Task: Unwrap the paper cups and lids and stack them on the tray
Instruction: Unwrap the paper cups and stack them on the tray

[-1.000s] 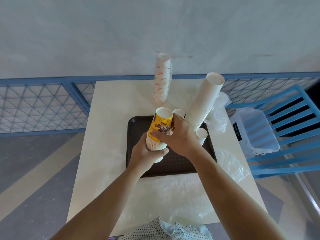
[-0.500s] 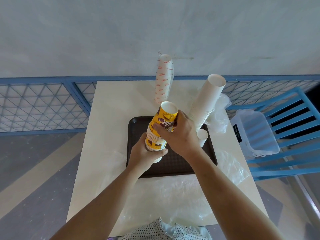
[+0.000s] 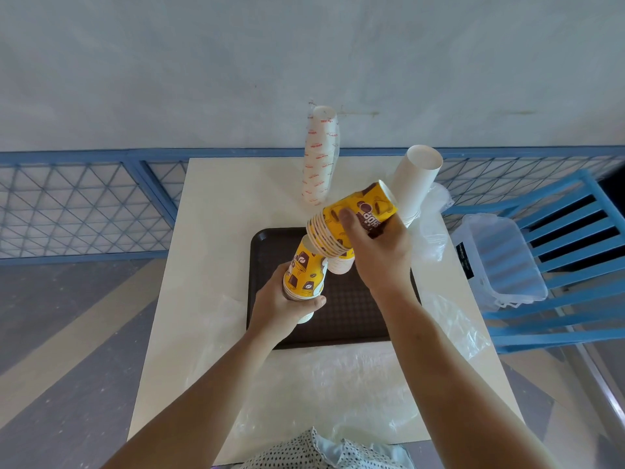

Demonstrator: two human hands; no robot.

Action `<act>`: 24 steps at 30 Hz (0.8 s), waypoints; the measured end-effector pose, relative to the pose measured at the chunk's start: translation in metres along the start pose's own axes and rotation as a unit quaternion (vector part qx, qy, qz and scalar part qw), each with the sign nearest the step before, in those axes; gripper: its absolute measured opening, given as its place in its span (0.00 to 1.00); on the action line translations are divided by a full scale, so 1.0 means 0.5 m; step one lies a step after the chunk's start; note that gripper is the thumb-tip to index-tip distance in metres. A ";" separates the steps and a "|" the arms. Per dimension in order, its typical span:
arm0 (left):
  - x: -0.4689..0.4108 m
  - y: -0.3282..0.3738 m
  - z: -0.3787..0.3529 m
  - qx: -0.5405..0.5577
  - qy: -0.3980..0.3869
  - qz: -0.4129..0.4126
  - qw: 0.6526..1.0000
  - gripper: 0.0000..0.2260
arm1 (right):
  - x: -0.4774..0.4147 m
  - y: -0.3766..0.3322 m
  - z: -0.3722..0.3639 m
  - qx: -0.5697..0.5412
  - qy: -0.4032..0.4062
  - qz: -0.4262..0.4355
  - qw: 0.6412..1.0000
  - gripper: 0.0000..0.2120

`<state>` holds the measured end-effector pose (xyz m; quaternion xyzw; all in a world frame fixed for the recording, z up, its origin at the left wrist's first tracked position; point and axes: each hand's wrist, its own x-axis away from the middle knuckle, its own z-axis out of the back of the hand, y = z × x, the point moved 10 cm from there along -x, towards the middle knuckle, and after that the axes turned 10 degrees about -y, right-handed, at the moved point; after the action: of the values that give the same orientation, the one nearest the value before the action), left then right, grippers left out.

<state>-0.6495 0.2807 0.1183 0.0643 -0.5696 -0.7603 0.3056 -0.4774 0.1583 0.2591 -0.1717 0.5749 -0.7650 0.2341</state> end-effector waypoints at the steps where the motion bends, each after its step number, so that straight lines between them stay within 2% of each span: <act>1: -0.001 -0.001 -0.001 0.000 -0.001 0.001 1.000 0.31 | -0.003 0.008 0.007 -0.020 0.008 -0.011 1.000 0.11; 4: -0.005 -0.008 -0.001 0.005 -0.004 0.006 1.000 0.31 | -0.012 0.028 0.033 -0.051 0.038 -0.031 0.997 0.11; 7: -0.009 -0.014 -0.001 0.010 -0.003 0.010 1.000 0.31 | -0.028 0.027 0.061 -0.026 0.067 -0.018 0.997 0.09; 12: -0.010 -0.017 0.001 0.016 -0.003 0.010 1.000 0.31 | -0.064 0.029 0.080 0.084 0.103 0.009 0.991 0.19; 17: -0.011 -0.018 0.005 0.022 -0.003 0.017 1.000 0.31 | -0.094 0.050 0.039 0.163 0.082 0.045 0.982 0.27; 24: -0.009 -0.016 0.014 0.009 0.003 0.031 0.999 0.30 | -0.111 0.136 -0.044 0.265 0.040 0.042 0.963 0.29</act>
<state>-0.6523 0.2901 0.1122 0.0516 -0.5770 -0.7454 0.3299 -0.4319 0.1911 0.1880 -0.0487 0.3673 -0.8858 0.2796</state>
